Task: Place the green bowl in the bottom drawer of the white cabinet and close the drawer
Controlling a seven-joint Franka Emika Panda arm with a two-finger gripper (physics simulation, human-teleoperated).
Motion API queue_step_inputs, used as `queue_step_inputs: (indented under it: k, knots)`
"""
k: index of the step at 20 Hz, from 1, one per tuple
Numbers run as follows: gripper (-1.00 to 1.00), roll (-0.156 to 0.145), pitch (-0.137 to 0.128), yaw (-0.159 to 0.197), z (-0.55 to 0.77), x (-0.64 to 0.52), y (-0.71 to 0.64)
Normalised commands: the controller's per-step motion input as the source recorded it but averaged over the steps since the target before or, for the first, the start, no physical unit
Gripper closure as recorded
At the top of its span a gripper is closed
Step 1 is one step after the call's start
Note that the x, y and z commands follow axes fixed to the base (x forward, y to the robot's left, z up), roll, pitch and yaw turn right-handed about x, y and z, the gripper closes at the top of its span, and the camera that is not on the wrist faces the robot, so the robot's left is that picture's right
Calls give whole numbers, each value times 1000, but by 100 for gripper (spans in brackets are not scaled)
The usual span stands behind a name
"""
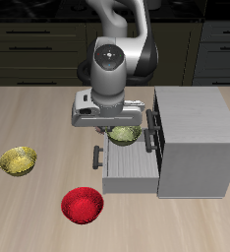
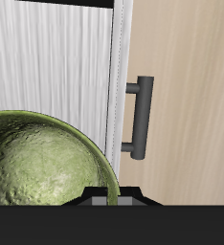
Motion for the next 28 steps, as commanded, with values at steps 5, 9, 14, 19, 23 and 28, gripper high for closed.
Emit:
queue_step_inputs:
  k: [5, 9, 14, 19, 23, 28]
  knots:
    - [100, 19, 36, 45, -240, 71, 146]
    - [100, 26, 34, 50, -252, 118, 228]
    - [100, 52, 38, 74, -293, 100, 300]
    - [-100, 117, 37, 132, -352, 59, 410]
    - [-100, 6, -6, 41, -52, -36, -41]
    - [-100, 57, -6, 35, -12, -168, 69]
